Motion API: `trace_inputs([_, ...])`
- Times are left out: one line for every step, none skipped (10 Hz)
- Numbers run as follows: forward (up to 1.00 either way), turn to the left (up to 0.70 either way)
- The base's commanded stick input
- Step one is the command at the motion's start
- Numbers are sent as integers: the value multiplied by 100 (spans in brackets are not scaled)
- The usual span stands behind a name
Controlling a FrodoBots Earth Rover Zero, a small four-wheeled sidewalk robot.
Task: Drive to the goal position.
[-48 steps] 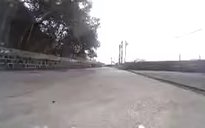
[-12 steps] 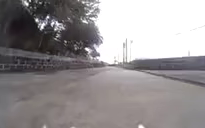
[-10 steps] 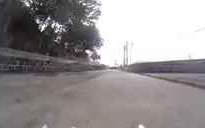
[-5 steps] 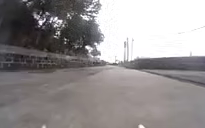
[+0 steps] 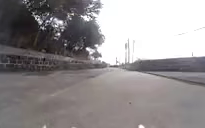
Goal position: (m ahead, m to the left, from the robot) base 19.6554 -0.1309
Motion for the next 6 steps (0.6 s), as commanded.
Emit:
trace_inputs([70, 0])
trace_inputs([70, 0])
trace_inputs([70, 0])
trace_inputs([70, 0])
trace_inputs([70, 0])
trace_inputs([70, 0])
